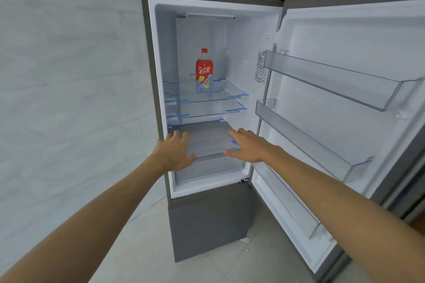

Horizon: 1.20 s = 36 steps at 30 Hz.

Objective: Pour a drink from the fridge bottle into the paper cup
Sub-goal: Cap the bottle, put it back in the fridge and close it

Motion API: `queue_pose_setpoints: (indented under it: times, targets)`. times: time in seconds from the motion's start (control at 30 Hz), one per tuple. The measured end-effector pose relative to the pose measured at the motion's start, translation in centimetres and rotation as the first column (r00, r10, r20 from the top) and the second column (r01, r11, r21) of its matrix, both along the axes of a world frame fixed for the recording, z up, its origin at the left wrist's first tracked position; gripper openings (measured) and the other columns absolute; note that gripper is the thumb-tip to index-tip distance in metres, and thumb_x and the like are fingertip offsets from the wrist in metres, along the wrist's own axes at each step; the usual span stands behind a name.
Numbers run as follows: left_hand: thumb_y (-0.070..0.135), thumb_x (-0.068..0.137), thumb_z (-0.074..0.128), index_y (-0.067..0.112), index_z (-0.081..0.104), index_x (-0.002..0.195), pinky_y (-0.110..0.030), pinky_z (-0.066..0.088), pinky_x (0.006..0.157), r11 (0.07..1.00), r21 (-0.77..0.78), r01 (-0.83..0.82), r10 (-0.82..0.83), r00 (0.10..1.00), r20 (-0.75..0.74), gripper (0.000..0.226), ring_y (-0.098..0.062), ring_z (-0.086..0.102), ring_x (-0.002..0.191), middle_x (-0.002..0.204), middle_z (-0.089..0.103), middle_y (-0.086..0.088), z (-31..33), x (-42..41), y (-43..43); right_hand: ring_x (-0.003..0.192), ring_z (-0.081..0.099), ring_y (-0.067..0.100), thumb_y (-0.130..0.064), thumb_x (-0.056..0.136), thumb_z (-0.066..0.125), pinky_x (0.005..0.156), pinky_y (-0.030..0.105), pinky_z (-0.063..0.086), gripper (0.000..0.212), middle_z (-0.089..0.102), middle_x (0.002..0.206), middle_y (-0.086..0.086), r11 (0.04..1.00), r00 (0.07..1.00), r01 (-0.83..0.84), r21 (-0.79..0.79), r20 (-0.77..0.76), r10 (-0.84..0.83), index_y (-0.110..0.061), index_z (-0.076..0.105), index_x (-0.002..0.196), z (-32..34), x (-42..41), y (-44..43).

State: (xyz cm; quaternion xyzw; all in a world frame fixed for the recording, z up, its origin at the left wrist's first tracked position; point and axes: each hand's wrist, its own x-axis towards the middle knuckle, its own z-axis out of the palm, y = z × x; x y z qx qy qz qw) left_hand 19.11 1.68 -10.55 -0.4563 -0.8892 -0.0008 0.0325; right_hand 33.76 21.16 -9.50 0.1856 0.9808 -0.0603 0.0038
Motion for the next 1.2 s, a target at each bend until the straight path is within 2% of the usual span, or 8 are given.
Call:
queue_pose_setpoints:
  times: [0.1, 0.27, 0.37, 0.57, 0.7, 0.87, 1.0, 1.2]
  targets:
    - [0.054, 0.095, 0.046, 0.011, 0.035, 0.139, -0.05, 0.044, 0.103, 1.0, -0.007, 0.015, -0.015, 1.0, 0.001, 0.063, -0.035, 0.051, 0.124, 0.141, 0.045, -0.015, -0.8, -0.1, -2.4, 0.127, 0.042, 0.033, -0.055, 0.094, 0.051, 0.09, 0.045, 0.045, 0.061, 0.043, 0.138, 0.011, 1.0, 1.0, 0.015, 0.003, 0.027, -0.015, -0.016, 0.035, 0.138, -0.8, 0.7, -2.3]
    - [0.052, 0.094, 0.048, 0.012, 0.037, 0.138, -0.049, 0.044, 0.104, 0.997, -0.023, 0.079, -0.079, 0.996, 0.033, 0.06, -0.034, 0.05, 0.124, 0.142, 0.045, -0.014, -2.2, 1.3, -4.4, 0.136, 0.034, 0.036, -0.054, 0.095, 0.049, 0.098, 0.047, 0.04, 0.07, 0.032, 0.153, 0.013, 0.998, 0.996, 0.056, 0.028, 0.061, -0.058, -0.018, 0.025, 0.15, -2.3, 3.3, -5.2]
    - [0.052, 0.094, 0.048, 0.012, 0.033, 0.143, -0.05, 0.043, 0.105, 0.988, -0.039, 0.15, -0.148, 0.988, 0.047, 0.065, -0.034, 0.049, 0.127, 0.146, 0.043, -0.015, -2.9, 3.0, -3.8, 0.134, 0.039, 0.034, -0.054, 0.095, 0.05, 0.096, 0.046, 0.042, 0.068, 0.036, 0.15, 0.012, 0.993, 0.991, 0.117, 0.03, 0.057, -0.119, -0.018, 0.027, 0.149, -2.6, 6.0, -6.1]
    - [0.055, 0.092, 0.045, 0.014, 0.032, 0.145, -0.049, 0.045, 0.102, 0.949, -0.022, 0.314, -0.314, 0.949, 0.02, 0.068, -0.032, 0.051, 0.123, 0.143, 0.045, -0.014, -2.8, 8.2, 0.4, 0.132, 0.039, 0.032, -0.056, 0.096, 0.047, 0.098, 0.048, 0.043, 0.072, 0.037, 0.147, 0.011, 0.953, 0.951, 0.297, 0.052, 0.076, -0.301, -0.021, 0.02, 0.152, -2.1, 13.5, -5.7]
    - [0.053, 0.094, 0.047, 0.013, 0.027, 0.15, -0.051, 0.037, 0.108, 0.906, 0.007, 0.423, -0.423, 0.905, 0.055, 0.071, -0.036, 0.043, 0.134, 0.151, 0.039, -0.015, -2.3, 13.0, 4.1, 0.136, 0.033, 0.031, -0.057, 0.096, 0.047, 0.101, 0.047, 0.042, 0.075, 0.031, 0.152, 0.011, 0.911, 0.907, 0.41, 0.046, 0.084, -0.412, -0.021, 0.015, 0.154, -1.4, 20.0, -3.9]
    - [0.054, 0.095, 0.044, 0.012, 0.026, 0.15, -0.049, 0.042, 0.106, 0.845, 0.022, 0.535, -0.535, 0.842, 0.064, 0.072, -0.036, 0.044, 0.133, 0.15, 0.039, -0.016, -1.1, 19.8, 9.1, 0.138, 0.034, 0.033, -0.059, 0.095, 0.047, 0.108, 0.048, 0.038, 0.079, 0.029, 0.154, 0.013, 0.843, 0.838, 0.537, 0.048, 0.085, -0.539, -0.02, 0.014, 0.156, 0.0, 28.6, -1.6]
    - [0.053, 0.095, 0.046, 0.01, 0.027, 0.148, -0.048, 0.043, 0.1, 0.784, 0.064, 0.617, -0.621, 0.779, 0.092, 0.071, -0.035, 0.048, 0.127, 0.145, 0.042, -0.016, -0.2, 25.5, 12.5, 0.135, 0.036, 0.033, -0.057, 0.096, 0.047, 0.105, 0.047, 0.041, 0.077, 0.033, 0.151, 0.014, 0.804, 0.8, 0.593, 0.037, 0.08, -0.594, -0.02, 0.016, 0.155, 1.1, 34.9, -0.5]
    - [0.055, 0.095, 0.047, 0.012, 0.025, 0.151, -0.052, 0.041, 0.107, 0.717, 0.14, 0.683, -0.696, 0.713, 0.088, 0.074, -0.039, 0.044, 0.135, 0.152, 0.038, -0.017, 1.1, 31.6, 16.6, 0.128, 0.043, 0.031, -0.055, 0.096, 0.05, 0.101, 0.045, 0.044, 0.073, 0.038, 0.147, 0.013, 0.745, 0.74, 0.666, 0.047, 0.081, -0.667, -0.021, 0.02, 0.154, 2.8, 41.7, 2.9]
